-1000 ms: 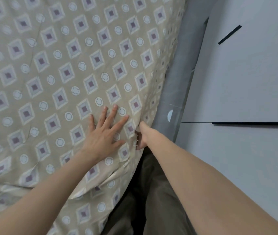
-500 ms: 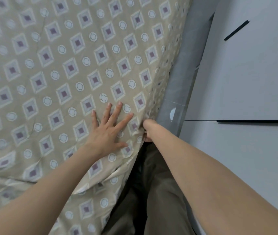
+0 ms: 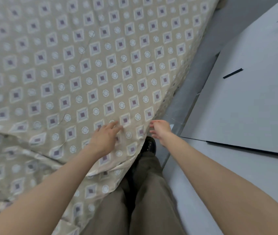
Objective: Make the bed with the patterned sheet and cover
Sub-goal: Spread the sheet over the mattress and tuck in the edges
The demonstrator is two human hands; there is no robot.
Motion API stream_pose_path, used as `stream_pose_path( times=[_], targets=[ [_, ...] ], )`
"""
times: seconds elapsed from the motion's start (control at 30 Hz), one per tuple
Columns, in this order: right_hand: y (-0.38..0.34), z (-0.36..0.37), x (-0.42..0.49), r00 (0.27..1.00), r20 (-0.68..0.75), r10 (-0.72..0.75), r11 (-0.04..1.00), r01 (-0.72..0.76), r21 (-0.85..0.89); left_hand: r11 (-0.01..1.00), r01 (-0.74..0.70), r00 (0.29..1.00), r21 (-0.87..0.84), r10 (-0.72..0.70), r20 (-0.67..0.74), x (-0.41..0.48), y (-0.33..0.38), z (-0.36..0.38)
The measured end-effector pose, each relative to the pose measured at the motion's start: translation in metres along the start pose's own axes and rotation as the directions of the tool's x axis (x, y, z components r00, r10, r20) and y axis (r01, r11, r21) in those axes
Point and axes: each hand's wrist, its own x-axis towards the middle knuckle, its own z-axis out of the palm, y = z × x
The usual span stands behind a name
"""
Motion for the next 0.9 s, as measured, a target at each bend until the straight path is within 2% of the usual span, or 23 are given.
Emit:
stream_pose_path(
  times=[0.13, 0.27, 0.4, 0.5, 0.63, 0.67, 0.73, 0.8, 0.9],
  targets=[
    [-0.044, 0.000, -0.040, 0.987, 0.137, -0.089, 0.979, 0.112, -0.169, 0.938, 0.123, 0.989, -0.325, -0.141, -0.032, -0.032, -0.017, -0.025],
    [-0.080, 0.022, -0.076, 0.966, 0.239, -0.098, 0.939, 0.169, -0.299, 0.828, 0.206, 0.954, -0.521, -0.288, -0.079, -0.065, -0.036, -0.045],
    [-0.107, 0.053, -0.108, 0.938, 0.330, -0.106, 0.890, 0.237, -0.390, 0.668, 0.259, 0.891, -0.697, -0.444, -0.094, -0.097, -0.052, -0.056],
    [-0.124, 0.082, -0.130, 0.908, 0.409, -0.094, 0.826, 0.300, -0.478, 0.506, 0.287, 0.813, -0.814, -0.578, -0.073, -0.121, -0.062, -0.057],
    [-0.137, 0.126, -0.157, 0.846, 0.527, -0.077, 0.664, 0.438, -0.606, 0.241, 0.241, 0.693, -0.940, -0.721, -0.007, -0.152, -0.064, -0.046],
    [-0.136, 0.130, -0.157, 0.837, 0.543, -0.069, 0.636, 0.456, -0.622, 0.218, 0.242, 0.677, -0.946, -0.736, 0.004, -0.153, -0.063, -0.043],
    [-0.128, 0.154, -0.171, 0.783, 0.622, -0.013, 0.486, 0.549, -0.681, 0.038, 0.224, 0.558, -0.974, -0.824, 0.096, -0.169, -0.057, -0.023],
    [-0.123, 0.160, -0.172, 0.765, 0.643, 0.032, 0.406, 0.578, -0.708, -0.054, 0.168, 0.516, -0.984, -0.846, 0.135, -0.172, -0.050, -0.012],
    [-0.104, 0.167, -0.184, 0.717, 0.685, 0.128, 0.204, 0.657, -0.726, -0.298, 0.062, 0.376, -0.953, -0.877, 0.299, -0.185, -0.024, 0.015]
  ],
)
